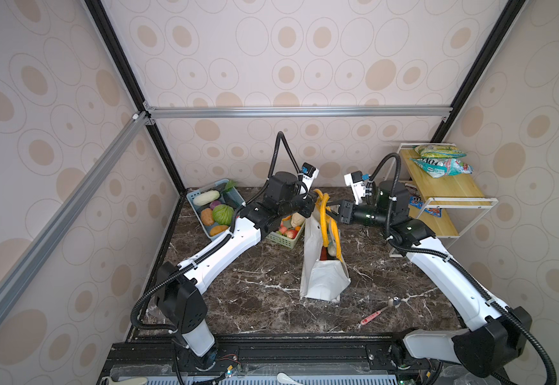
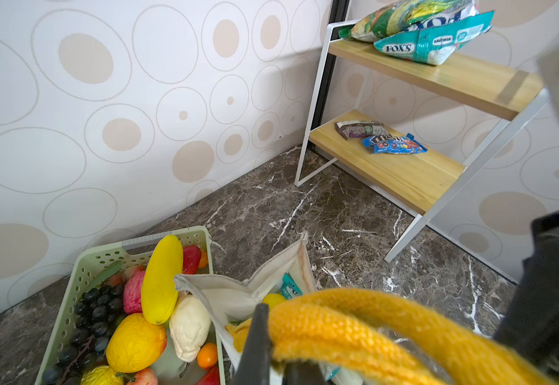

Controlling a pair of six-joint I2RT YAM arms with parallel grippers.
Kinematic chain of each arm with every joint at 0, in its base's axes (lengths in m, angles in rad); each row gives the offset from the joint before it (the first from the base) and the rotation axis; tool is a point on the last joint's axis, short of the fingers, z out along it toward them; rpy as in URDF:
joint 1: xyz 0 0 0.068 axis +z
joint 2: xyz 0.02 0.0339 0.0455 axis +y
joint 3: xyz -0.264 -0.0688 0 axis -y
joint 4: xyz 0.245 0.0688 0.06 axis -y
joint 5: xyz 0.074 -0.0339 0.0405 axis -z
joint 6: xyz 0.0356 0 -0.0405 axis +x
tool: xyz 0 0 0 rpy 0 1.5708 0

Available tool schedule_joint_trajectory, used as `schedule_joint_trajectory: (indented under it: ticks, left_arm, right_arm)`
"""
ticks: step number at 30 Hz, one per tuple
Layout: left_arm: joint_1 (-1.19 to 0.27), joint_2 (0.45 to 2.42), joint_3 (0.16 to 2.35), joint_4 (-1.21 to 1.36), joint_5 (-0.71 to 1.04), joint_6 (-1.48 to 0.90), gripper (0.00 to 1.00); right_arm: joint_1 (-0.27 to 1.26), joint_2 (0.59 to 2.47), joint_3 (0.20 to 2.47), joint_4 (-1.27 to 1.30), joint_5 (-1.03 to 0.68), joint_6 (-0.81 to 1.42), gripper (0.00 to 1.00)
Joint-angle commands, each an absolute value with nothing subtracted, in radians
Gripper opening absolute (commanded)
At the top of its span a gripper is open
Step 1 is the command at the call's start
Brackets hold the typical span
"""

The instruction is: Place the food into the grocery bag and tie it

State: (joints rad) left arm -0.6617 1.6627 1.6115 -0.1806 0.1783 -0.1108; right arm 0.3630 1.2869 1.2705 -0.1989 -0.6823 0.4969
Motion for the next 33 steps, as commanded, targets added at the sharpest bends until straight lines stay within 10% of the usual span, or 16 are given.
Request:
schedule_joint_trajectory:
  ticks: [1,33]
  left_arm:
    - [-0.643,1.618,1.615,-0.106,0.188,-0.096,0.0]
    - [-0.642,1.697,1.707,-0.152,0.335,-0.113,0.0]
  right_arm:
    - [0.324,1.221,1.312,-0.335,-0.694,0.401,0.38]
    - [0.224,1.293,0.996,-0.116,-1.213,0.123,0.47]
